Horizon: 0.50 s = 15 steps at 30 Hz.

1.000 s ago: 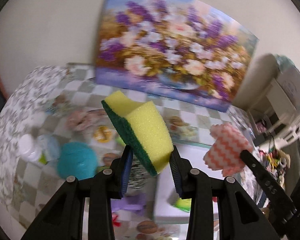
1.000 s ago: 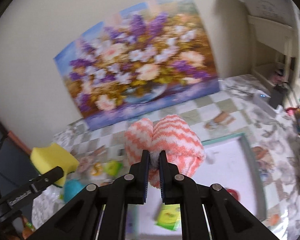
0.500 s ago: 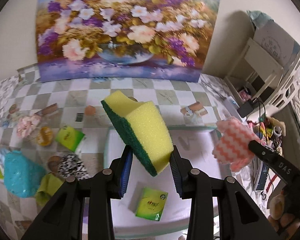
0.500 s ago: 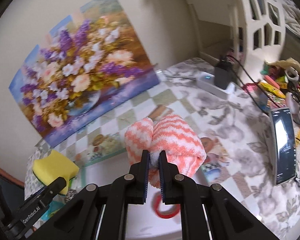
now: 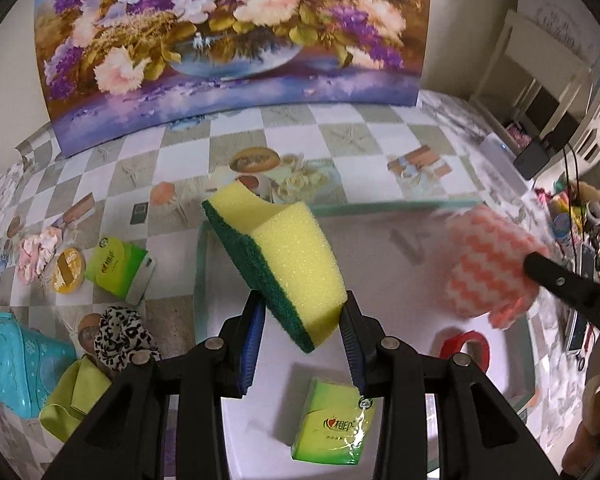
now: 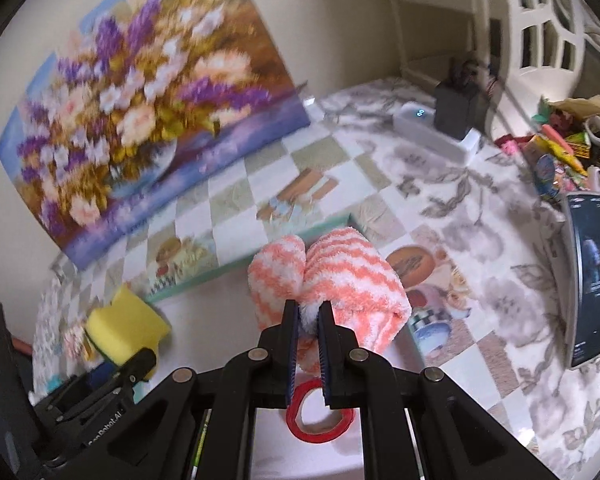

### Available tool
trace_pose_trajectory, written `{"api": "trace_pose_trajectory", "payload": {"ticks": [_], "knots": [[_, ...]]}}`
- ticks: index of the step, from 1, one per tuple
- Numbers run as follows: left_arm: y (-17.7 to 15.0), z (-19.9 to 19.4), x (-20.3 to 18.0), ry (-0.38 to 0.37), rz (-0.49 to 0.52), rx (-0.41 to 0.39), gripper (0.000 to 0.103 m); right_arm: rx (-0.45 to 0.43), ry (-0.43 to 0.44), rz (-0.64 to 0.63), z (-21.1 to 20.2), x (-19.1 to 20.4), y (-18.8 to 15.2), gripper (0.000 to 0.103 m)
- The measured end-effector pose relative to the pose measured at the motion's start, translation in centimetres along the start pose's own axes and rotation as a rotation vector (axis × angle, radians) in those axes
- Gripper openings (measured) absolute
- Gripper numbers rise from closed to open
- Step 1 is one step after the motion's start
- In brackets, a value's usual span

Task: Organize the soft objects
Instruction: 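Carry the sponge with the left tool while the right tool carries the towel over the tray, then open the left tool to drop the sponge while the right tool releases the towel into the tray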

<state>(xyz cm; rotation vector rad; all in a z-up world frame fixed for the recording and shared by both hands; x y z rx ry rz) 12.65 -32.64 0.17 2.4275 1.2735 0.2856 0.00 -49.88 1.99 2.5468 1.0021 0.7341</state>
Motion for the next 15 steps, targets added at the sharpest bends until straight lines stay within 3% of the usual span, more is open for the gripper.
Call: {"api": "trace_pose_trajectory", "payload": {"ticks": [8, 12, 15], "knots": [[-0.7, 0.8, -1.1, 0.016, 0.055, 0.03, 0.04, 0.096, -0.01, -0.04, 2.7, 0.9, -1.9, 0.013], [-0.6, 0.4, -1.7, 0.003, 0.067, 0.039, 0.054, 0.1, -0.014, -0.053, 2.5, 1.2, -1.9, 0.014], [-0.3, -0.3, -2.0, -0.017, 0.072, 0.036, 0.056, 0.092, -0.017, -0.06, 2.0, 1.5, -1.6, 0.014]]}}
Point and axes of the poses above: each gripper's, at about its wrist camera, not at the fingertips, and z roughly the way its jaws point, x to its left, y to its top, the point moved 3 cm from there along z, roughly the way its jaws point, and after that the axes turned 5 degrees about y, right-handed, at the moved point
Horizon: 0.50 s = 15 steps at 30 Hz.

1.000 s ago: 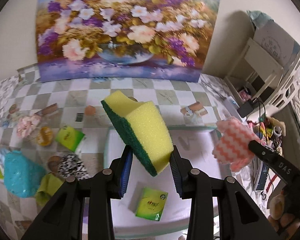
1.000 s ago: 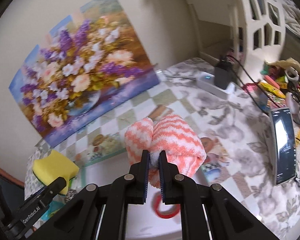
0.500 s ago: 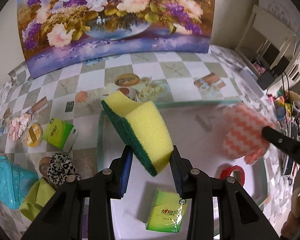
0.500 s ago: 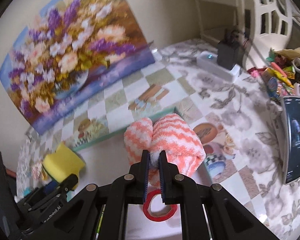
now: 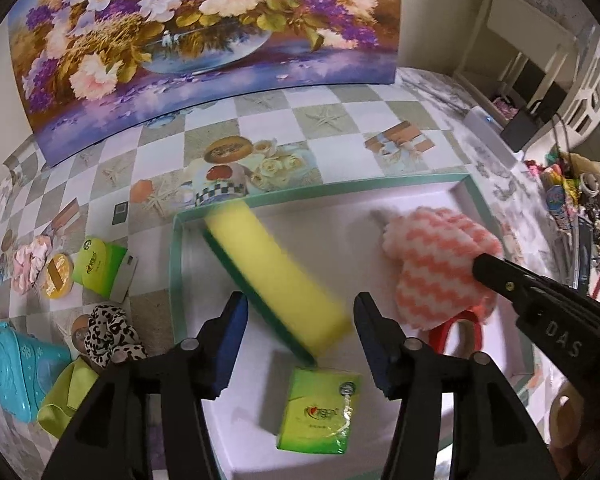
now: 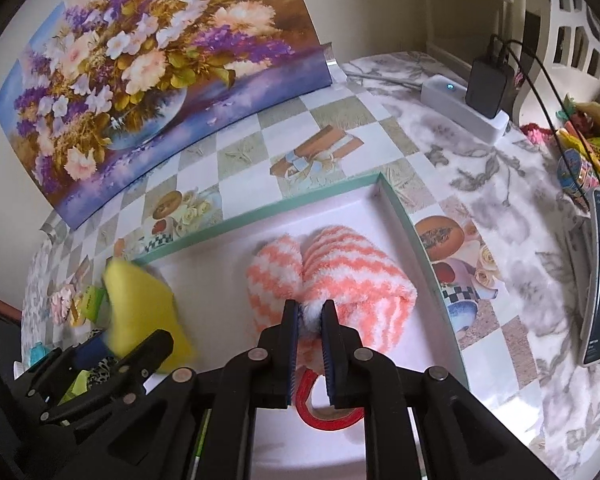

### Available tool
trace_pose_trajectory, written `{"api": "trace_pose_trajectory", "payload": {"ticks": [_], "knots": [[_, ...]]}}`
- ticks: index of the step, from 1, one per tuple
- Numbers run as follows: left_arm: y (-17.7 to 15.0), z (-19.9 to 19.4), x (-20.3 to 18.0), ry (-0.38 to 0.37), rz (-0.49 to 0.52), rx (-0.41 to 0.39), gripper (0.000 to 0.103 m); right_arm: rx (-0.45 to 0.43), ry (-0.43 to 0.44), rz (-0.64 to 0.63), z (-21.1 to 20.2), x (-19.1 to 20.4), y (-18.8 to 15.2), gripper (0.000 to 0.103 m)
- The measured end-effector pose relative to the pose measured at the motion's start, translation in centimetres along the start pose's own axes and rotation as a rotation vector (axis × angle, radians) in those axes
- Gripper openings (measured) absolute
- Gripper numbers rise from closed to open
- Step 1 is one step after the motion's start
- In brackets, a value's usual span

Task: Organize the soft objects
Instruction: 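Open the left tool to drop the sponge while the right tool releases the towel into the tray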

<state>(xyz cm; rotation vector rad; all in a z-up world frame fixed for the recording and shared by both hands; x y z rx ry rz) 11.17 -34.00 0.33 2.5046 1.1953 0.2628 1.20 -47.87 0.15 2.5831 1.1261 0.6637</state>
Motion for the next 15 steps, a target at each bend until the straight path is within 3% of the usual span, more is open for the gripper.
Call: {"api": "trace_pose_trajectory", "payload": {"ticks": [4, 7, 13, 15], "knots": [[0.3, -1.1, 0.3, -0.008, -0.015, 0.002, 0.057, 0.008, -0.009, 0.001, -0.3, 0.1, 0.2, 0.021], [0.6, -1.8, 1.3, -0.014, -0.065, 0.016, 0.057, 0.001, -0.01, 0.005, -0.8, 0.1, 0.4, 0.035], [0.8, -2.4, 3.7, 0.008, -0.16, 0.036, 0.058, -0.02, -0.02, 0.007, -1.9, 0.3, 0.7, 0.04], [0.7, -2.4, 4.4, 0.013, -0.182, 0.04, 0.058, -0.019, -0.025, 0.005, -2.1, 0.4, 0.8, 0.054]]}}
Point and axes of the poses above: each gripper's, at about its wrist camera, not at the fingertips, and z roughly the way its jaws point, x to its left, y to its top, the point moved 3 cm from there along z, roughly the way its jaws point, and after that the axes turned 5 degrees about y, right-handed, at the moved point
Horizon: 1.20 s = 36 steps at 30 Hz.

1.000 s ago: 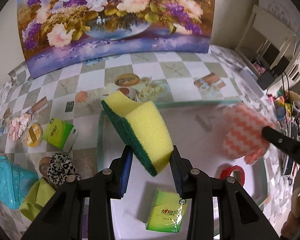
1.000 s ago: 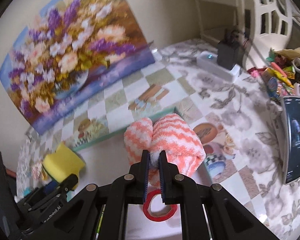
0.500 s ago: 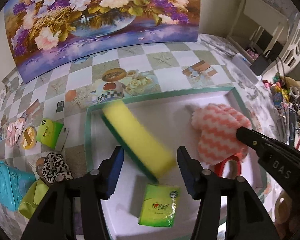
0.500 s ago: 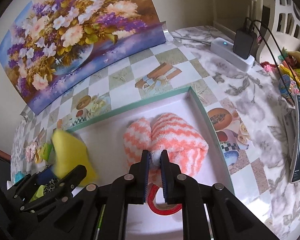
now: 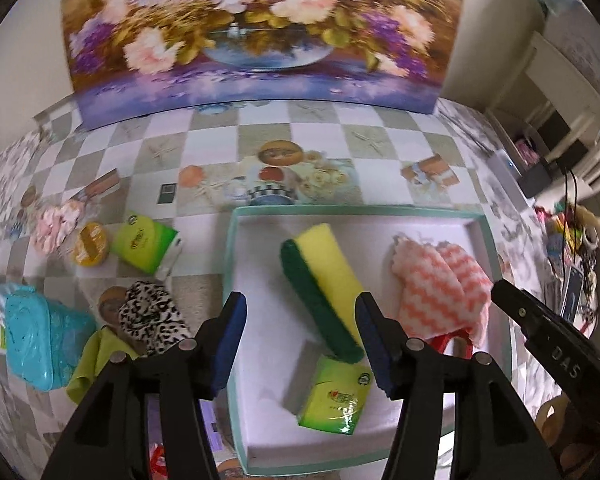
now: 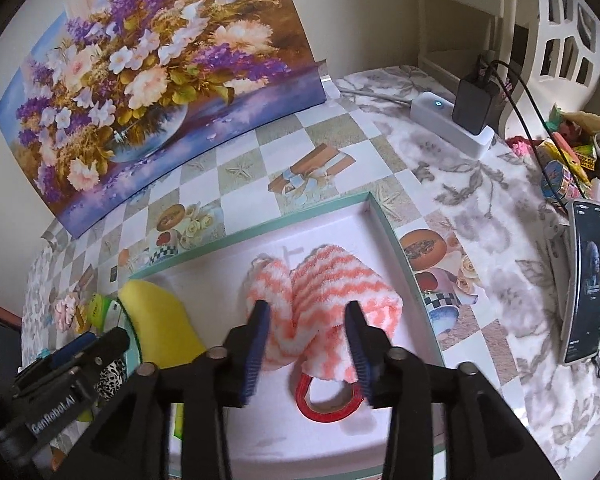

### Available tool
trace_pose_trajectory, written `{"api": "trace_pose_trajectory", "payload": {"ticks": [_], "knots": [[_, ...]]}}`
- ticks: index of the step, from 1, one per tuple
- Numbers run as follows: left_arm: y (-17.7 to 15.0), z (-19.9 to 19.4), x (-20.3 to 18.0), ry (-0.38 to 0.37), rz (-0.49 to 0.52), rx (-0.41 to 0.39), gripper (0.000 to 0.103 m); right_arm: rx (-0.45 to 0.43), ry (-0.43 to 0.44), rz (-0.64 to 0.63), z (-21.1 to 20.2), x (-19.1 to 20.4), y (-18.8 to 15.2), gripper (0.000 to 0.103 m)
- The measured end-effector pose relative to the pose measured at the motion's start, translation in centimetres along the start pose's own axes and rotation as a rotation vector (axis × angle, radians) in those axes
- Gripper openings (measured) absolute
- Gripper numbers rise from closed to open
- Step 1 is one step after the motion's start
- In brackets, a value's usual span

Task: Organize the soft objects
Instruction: 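Open the left tool to drop the sponge while the right tool releases the towel into the tray, then withdraw both tools up from the tray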

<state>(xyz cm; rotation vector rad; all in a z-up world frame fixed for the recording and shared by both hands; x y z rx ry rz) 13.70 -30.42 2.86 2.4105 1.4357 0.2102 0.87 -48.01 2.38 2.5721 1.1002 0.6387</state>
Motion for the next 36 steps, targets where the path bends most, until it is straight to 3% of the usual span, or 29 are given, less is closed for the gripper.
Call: {"api": "trace_pose_trajectory", "payload": {"ticks": [2, 5, 6, 7, 9, 12, 14, 28, 36], "knots": [[0.1, 0.1, 0.5, 0.006, -0.019, 0.004, 0.058, -0.001, -0.008, -0.002, -0.1, 0.1, 0.0, 0.064], [0.1, 0.2, 1.1, 0.014, -0.037, 0.012, 0.058, 0.007, -0.024, -0.006, -0.2, 0.2, 0.0, 0.068], [0.0, 0.3, 1.2, 0.017, -0.043, 0.014, 0.061, 0.01, -0.03, -0.01, -0.2, 0.3, -0.1, 0.072], [0.0, 0.4, 1.4, 0.019, -0.049, 0.015, 0.076, 0.012, -0.036, -0.014, -0.2, 0.3, -0.1, 0.075], [0.1, 0.3, 1.8, 0.021, -0.069, 0.001, 0.089, 0.018, -0.05, -0.023, -0.1, 0.4, -0.2, 0.081], [0.2, 0.2, 2.3, 0.043, -0.088, -0.02, 0.09, 0.03, -0.052, -0.03, 0.0, 0.6, -0.3, 0.089], [0.2, 0.2, 2.7, 0.053, -0.102, -0.025, 0.094, 0.031, -0.053, -0.034, 0.0, 0.7, -0.4, 0.103], [-0.1, 0.4, 4.7, 0.067, -0.139, 0.02, 0.094, 0.08, -0.097, -0.05, 0.5, 1.3, -1.1, 0.103], [-0.1, -2.2, 6.3, 0.05, -0.139, -0.005, 0.094, 0.065, -0.111, -0.128, -1.4, 4.0, -1.4, 0.103]]}}
Point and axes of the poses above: each gripper's, at about its wrist camera, not at the fingertips, and z roughly the way its jaws point, x to its left, y to its top, the point moved 3 cm from there along z, roughly the way its jaws point, and after that the axes turned 5 degrees about y, right-handed, at the moved point
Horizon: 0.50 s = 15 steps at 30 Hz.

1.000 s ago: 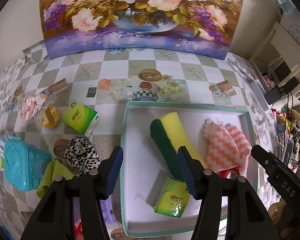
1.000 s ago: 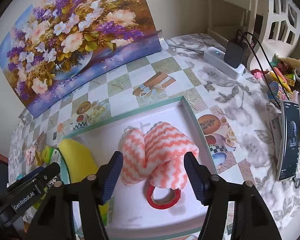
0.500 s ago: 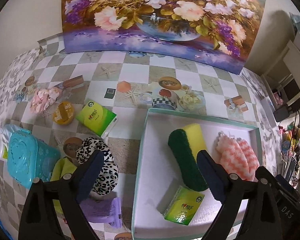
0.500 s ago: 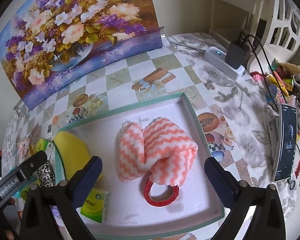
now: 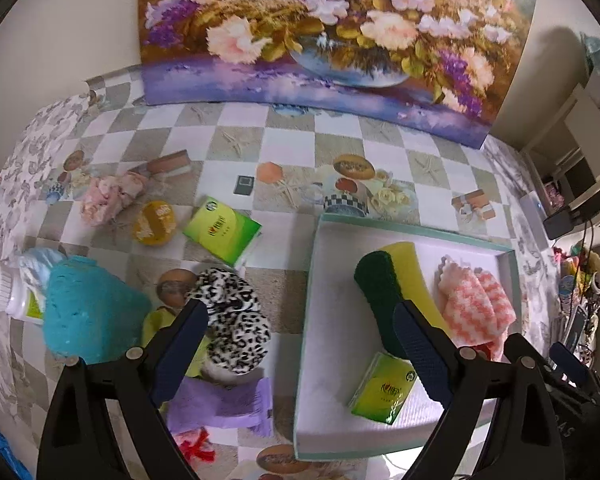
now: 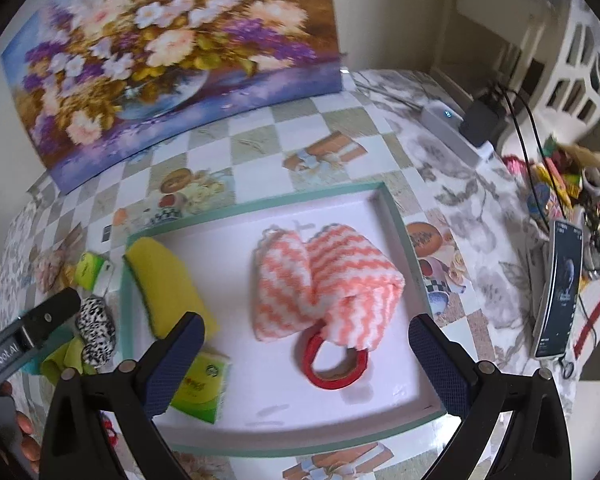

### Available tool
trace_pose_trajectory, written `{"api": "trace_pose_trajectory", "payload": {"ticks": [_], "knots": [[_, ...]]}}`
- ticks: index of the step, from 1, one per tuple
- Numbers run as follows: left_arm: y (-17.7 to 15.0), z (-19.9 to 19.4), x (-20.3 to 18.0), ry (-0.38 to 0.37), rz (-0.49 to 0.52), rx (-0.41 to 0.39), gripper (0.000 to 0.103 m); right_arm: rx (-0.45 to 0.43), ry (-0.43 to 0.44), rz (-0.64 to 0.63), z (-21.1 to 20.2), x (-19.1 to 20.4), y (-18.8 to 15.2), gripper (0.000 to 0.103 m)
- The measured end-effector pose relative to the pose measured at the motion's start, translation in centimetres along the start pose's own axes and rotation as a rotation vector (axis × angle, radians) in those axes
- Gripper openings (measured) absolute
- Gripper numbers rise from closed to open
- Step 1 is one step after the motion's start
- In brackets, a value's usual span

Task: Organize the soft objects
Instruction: 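Withdraw both tools up from the tray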

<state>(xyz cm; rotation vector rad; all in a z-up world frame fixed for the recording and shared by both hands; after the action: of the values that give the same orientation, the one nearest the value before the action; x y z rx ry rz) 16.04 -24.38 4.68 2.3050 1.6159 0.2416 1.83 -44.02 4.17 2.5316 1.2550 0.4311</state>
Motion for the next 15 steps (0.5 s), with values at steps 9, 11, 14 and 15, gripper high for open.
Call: {"api": "trace_pose_trajectory", "payload": {"ticks": [9, 11, 14, 15], "knots": [[-1.3, -3.6, 3.5, -0.004, -0.041, -0.054, 0.094, -0.05, 0.045, -0.073, -2.9, 4.5, -1.0, 0.103], [-1.8, -4.3, 4.2, -0.002, -0.045, -0.064, 0.094, -0.052, 0.055, -0.095, -3.2, 5.6, -1.5, 0.103], [-2.6, -5.3, 5.4, -0.006, -0.058, -0.08, 0.094, -0.056, 0.051, -0.135, -3.6, 7.4, -2.3, 0.103], [-2.8, -5.6, 5.9, -0.005, -0.067, -0.086, 0.094, -0.057, 0.052, -0.148, -3.7, 7.9, -2.6, 0.103]]}}
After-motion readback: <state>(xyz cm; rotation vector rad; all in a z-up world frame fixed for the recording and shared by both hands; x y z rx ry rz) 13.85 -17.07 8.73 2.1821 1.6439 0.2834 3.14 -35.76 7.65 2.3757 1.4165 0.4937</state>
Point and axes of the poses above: each gripper's, at about its wrist camera, not at the fingertips, and z roughly the way its jaws point, x to its left, y to its top, the point moved 3 cm from there along z, roughly the way its jaws point, and after that the axes turned 5 degrees about y, right-handed, at the moved point
